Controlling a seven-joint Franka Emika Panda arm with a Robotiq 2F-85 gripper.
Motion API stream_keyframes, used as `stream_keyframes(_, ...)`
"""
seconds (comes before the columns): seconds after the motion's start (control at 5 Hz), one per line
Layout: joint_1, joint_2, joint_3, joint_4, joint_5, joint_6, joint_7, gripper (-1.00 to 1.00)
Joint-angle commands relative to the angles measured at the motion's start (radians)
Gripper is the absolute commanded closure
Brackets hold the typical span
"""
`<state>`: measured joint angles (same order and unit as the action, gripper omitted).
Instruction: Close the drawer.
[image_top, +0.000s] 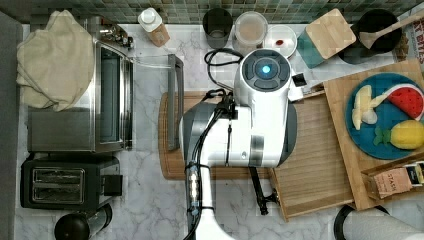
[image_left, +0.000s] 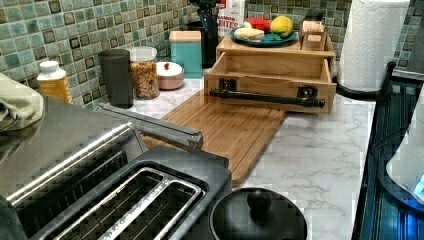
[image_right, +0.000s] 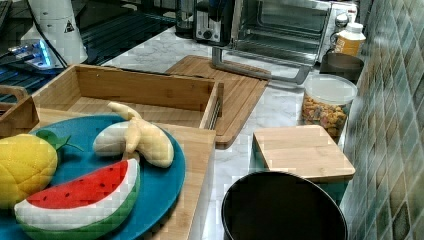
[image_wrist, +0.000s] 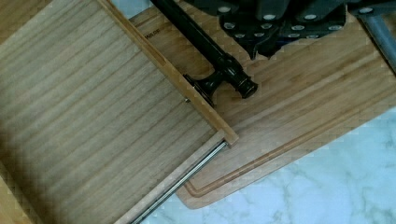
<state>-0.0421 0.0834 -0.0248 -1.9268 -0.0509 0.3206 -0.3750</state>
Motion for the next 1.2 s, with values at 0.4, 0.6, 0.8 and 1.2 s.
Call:
stream_keyframes(0.4, 0.047, -0.133, 0.096, -0.278, 0.072, 0.167, -0.273, 1.0)
stream_keyframes(0.6, 0.038, -0.112, 0.095, -0.355, 0.029, 0.255, -0.373, 1.0)
stream_keyframes(0.8, 0.037, -0.094, 0.082, -0.411, -0.012, 0.301, -0.42, 1.0)
stream_keyframes(1.2, 0.049, -0.125, 0.092, -0.519, -0.119, 0.366, -0.305, 1.0)
